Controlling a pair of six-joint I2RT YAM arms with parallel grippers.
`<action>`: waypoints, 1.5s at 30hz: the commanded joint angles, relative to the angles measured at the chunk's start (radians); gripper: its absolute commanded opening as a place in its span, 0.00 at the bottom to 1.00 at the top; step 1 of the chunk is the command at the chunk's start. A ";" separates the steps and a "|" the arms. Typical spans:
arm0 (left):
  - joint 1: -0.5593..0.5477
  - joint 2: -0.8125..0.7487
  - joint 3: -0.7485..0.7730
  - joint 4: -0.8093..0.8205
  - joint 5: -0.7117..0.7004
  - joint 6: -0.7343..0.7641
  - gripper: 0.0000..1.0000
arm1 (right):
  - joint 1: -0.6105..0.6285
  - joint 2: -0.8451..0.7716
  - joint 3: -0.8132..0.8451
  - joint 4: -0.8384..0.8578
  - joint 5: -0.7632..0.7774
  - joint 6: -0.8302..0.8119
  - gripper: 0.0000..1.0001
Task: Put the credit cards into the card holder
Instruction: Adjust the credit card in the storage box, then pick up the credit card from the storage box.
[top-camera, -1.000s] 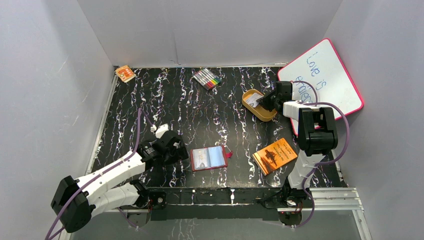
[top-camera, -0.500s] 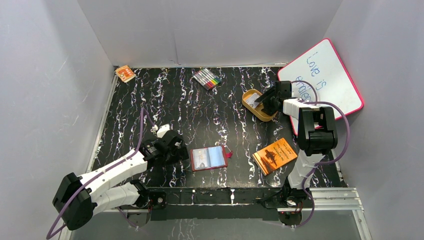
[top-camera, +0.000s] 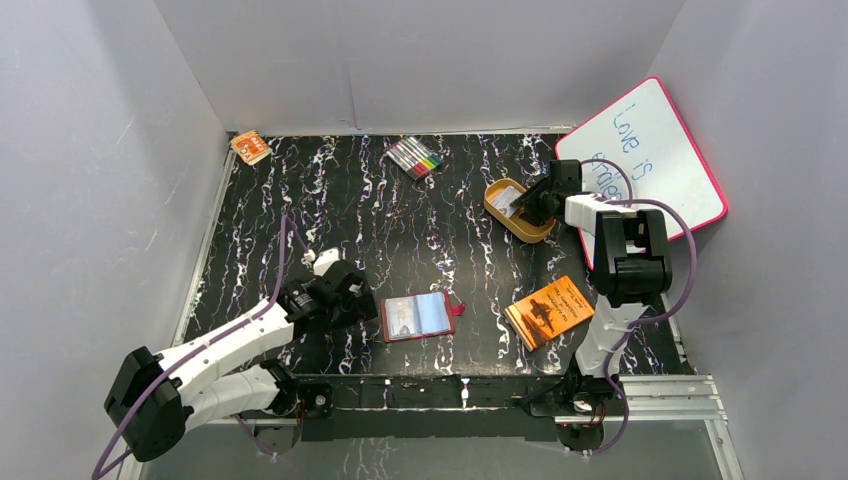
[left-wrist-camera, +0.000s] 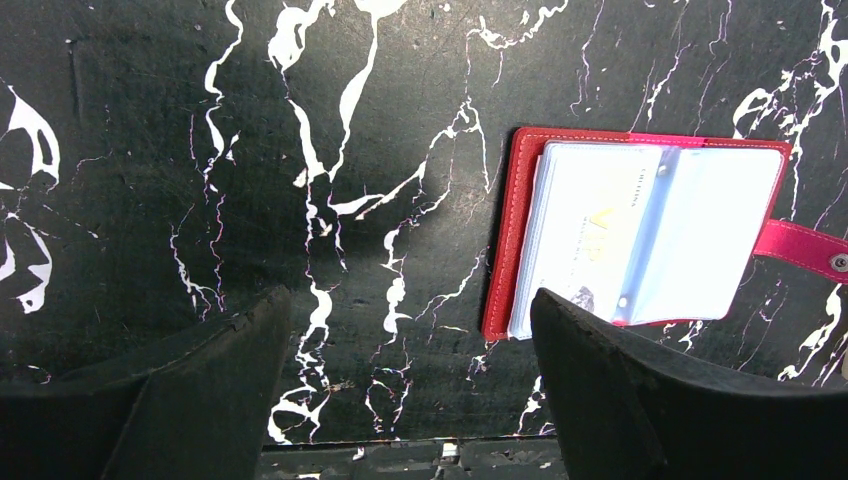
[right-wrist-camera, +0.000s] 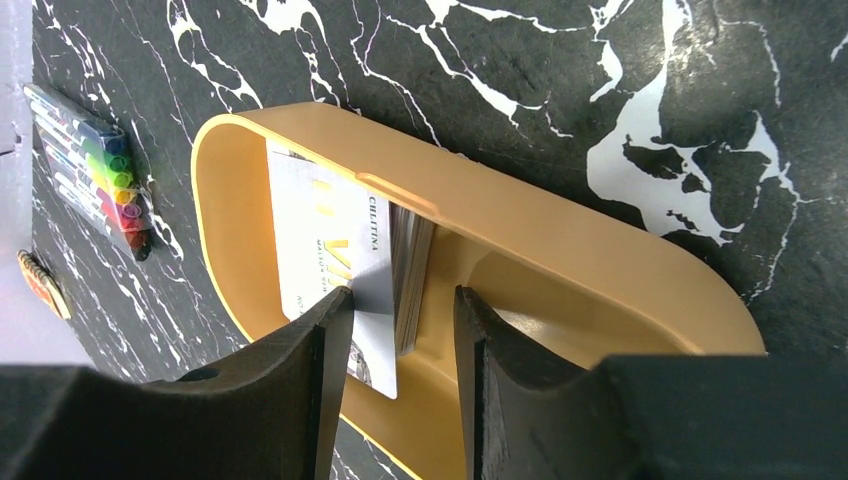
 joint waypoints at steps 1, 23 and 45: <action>0.004 -0.015 0.014 -0.016 -0.005 0.001 0.86 | 0.000 -0.039 -0.041 -0.010 0.021 -0.011 0.48; 0.004 -0.012 0.010 -0.012 0.005 -0.007 0.85 | -0.001 -0.112 -0.084 0.018 0.034 -0.014 0.21; 0.004 -0.050 -0.005 -0.002 0.002 -0.007 0.85 | -0.011 -0.222 -0.006 -0.074 0.053 0.055 0.00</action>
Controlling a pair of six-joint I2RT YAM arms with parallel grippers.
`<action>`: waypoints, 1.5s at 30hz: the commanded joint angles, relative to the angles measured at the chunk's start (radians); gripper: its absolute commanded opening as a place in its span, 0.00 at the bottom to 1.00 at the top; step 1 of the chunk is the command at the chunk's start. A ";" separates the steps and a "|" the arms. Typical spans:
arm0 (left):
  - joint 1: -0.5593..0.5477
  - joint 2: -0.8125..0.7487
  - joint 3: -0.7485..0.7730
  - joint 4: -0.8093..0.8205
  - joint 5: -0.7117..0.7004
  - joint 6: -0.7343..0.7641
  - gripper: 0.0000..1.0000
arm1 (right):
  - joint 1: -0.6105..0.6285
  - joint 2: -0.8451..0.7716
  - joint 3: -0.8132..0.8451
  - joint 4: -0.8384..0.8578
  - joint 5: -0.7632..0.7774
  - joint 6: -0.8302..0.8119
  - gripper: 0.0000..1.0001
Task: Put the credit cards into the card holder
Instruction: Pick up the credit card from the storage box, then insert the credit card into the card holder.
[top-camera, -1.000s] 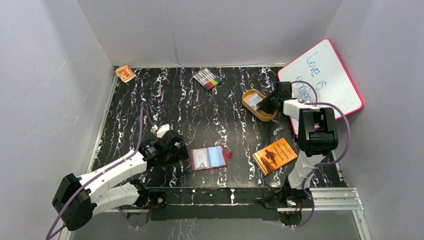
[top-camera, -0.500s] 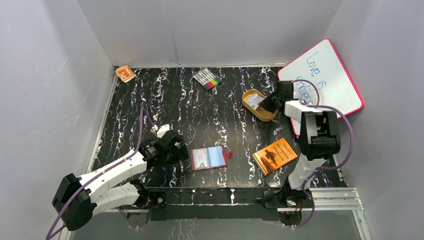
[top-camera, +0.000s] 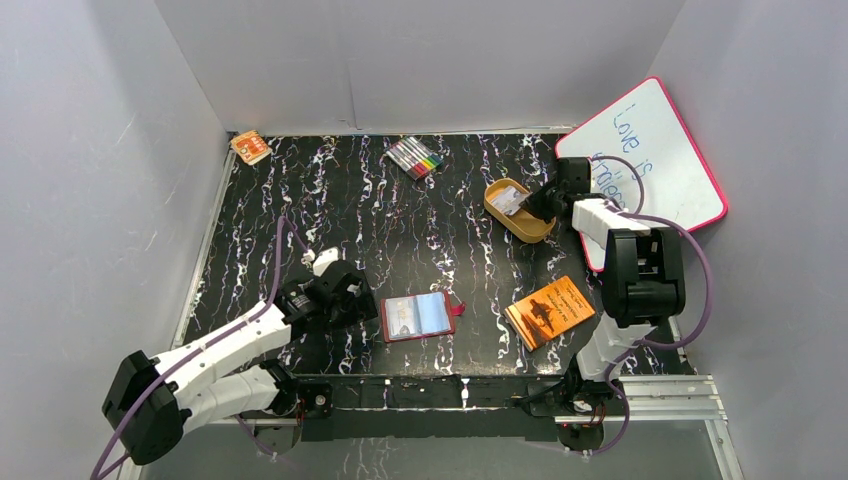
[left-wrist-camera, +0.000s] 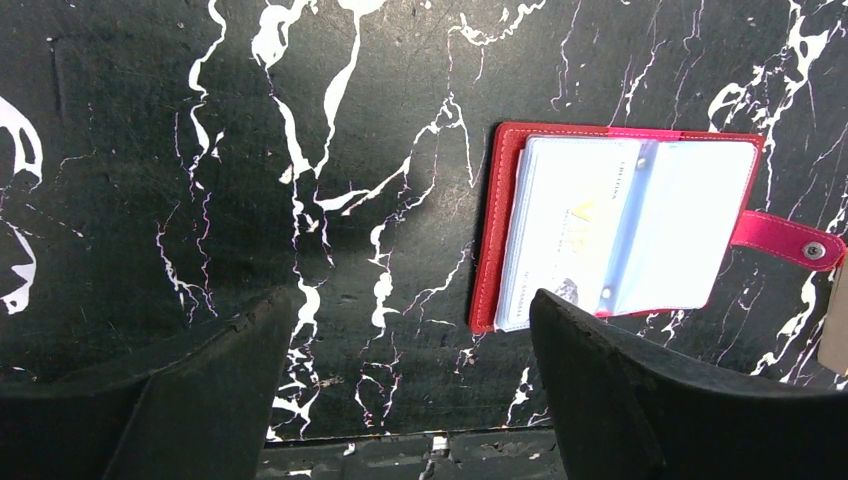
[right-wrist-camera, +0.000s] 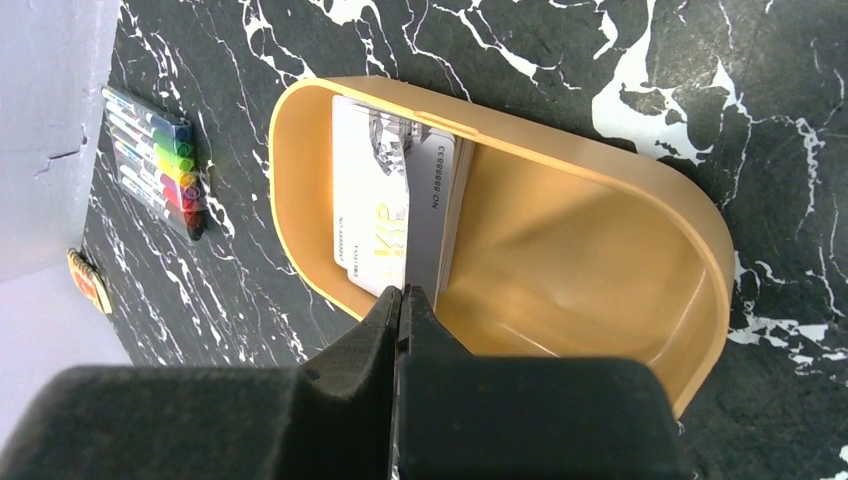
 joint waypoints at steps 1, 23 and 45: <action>0.004 -0.039 -0.004 -0.006 -0.019 -0.006 0.85 | -0.010 -0.076 0.077 -0.069 0.035 0.035 0.00; 0.004 -0.179 0.021 -0.052 -0.060 -0.026 0.85 | -0.023 -0.276 0.149 -0.164 -0.717 0.270 0.00; 0.004 -0.213 0.050 0.013 0.130 0.042 0.84 | 0.479 -0.497 0.132 -0.618 -0.255 -0.377 0.00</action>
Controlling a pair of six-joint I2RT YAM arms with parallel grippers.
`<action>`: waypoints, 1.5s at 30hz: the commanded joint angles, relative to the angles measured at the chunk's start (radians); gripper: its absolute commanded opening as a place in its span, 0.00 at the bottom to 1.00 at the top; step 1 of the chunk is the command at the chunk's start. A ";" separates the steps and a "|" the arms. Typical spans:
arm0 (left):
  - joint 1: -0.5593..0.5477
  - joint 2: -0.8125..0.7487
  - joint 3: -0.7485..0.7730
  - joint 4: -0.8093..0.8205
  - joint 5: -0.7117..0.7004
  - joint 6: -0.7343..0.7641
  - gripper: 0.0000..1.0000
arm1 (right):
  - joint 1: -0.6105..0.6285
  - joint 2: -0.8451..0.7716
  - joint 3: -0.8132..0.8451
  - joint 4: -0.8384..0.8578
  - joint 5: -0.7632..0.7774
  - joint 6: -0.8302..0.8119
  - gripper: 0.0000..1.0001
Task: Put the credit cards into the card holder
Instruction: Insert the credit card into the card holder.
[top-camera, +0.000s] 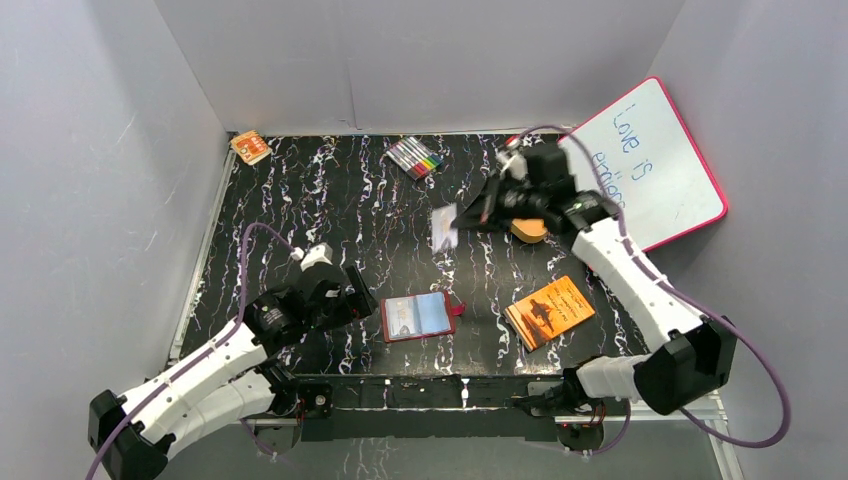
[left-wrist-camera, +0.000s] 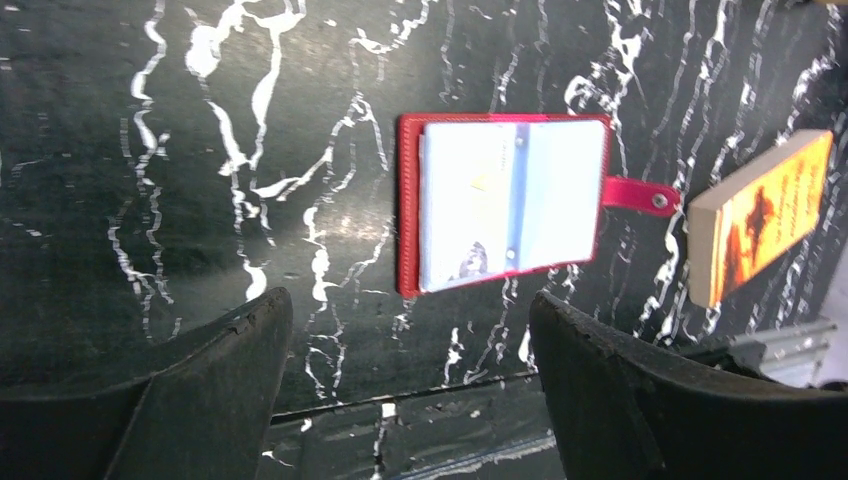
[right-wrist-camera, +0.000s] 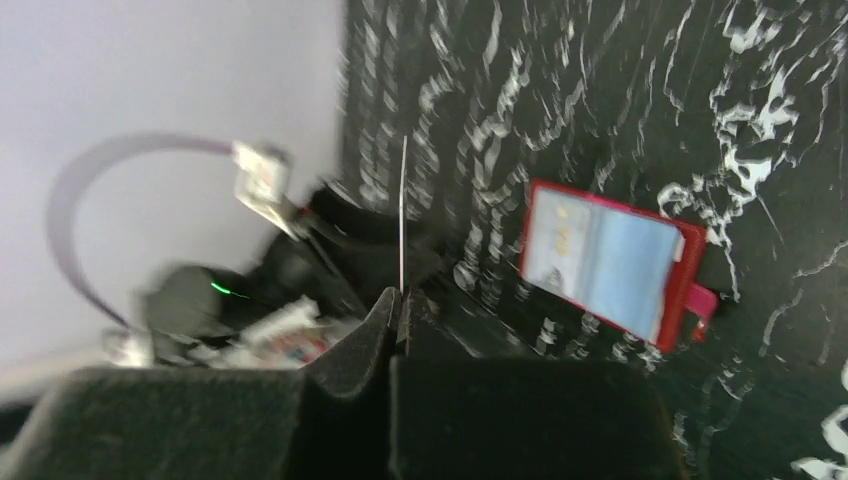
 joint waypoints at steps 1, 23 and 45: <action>0.003 0.022 0.049 0.066 0.124 0.051 0.84 | 0.221 -0.094 -0.122 -0.162 0.356 -0.327 0.00; -0.125 0.617 0.270 0.253 0.104 0.054 0.79 | 0.239 -0.183 -0.681 0.259 0.177 -0.272 0.00; -0.126 0.886 0.400 0.279 0.151 0.162 0.64 | 0.240 -0.322 -0.723 0.195 0.289 -0.223 0.00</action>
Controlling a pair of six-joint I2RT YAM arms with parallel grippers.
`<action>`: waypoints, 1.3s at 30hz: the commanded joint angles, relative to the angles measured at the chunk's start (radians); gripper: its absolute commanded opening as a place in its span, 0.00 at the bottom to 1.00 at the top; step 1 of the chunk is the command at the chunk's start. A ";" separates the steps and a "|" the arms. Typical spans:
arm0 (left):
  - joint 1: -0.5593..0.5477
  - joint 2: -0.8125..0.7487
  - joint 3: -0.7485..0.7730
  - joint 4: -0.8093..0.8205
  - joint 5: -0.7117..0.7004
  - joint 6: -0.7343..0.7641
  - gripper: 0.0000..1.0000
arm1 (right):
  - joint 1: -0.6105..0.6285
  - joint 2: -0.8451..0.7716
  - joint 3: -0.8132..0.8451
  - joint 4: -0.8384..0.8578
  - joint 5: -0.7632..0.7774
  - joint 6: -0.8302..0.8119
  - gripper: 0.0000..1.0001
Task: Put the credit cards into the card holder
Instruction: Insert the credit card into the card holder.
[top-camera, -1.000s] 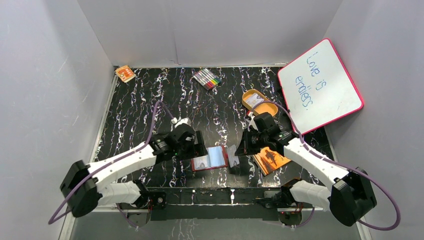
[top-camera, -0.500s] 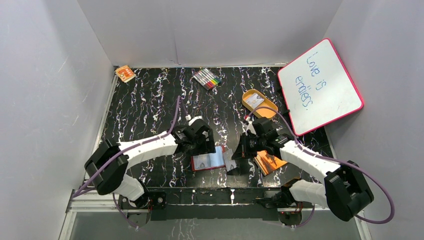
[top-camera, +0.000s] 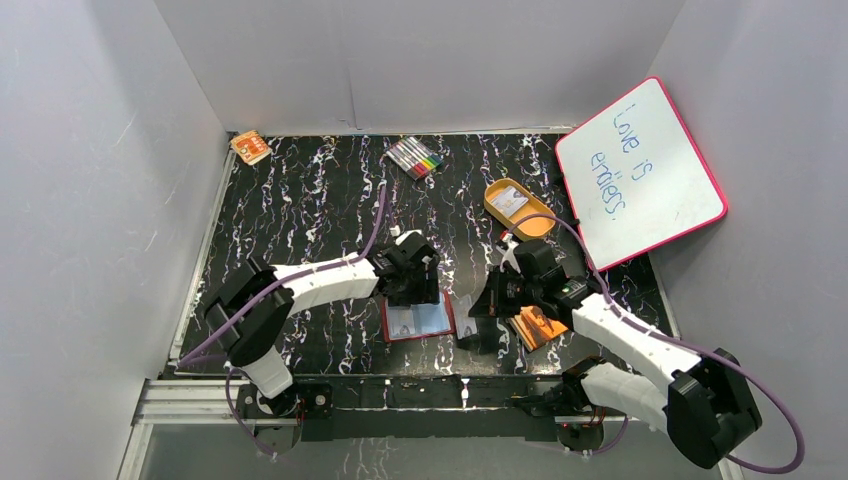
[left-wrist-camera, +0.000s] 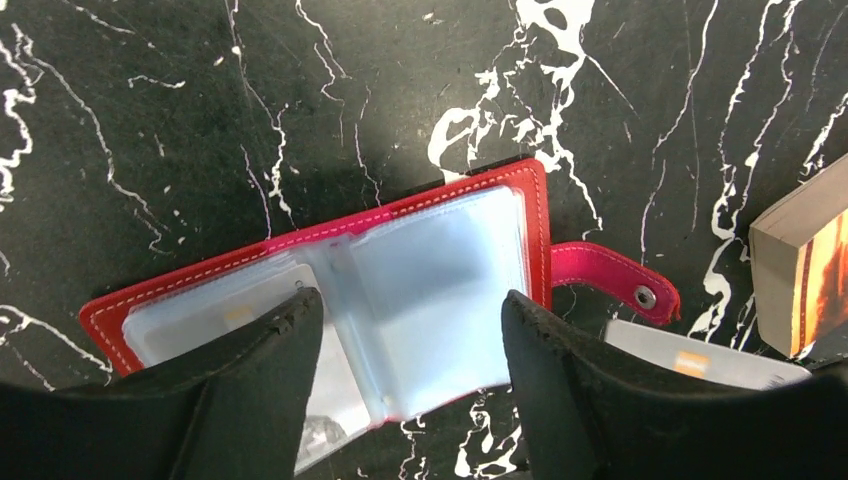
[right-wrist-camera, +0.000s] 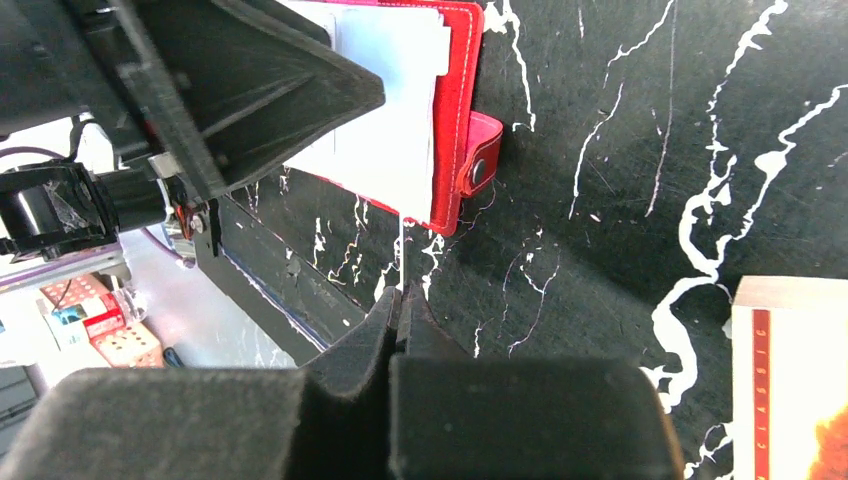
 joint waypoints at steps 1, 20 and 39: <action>-0.006 0.028 0.017 -0.011 0.011 0.028 0.63 | 0.000 -0.052 0.014 -0.031 0.042 0.002 0.00; -0.009 0.062 -0.093 -0.025 -0.037 0.061 0.17 | 0.044 -0.009 0.034 -0.021 -0.031 -0.049 0.00; -0.009 0.036 -0.129 -0.026 -0.039 0.066 0.00 | 0.085 0.100 0.121 0.049 -0.022 -0.062 0.00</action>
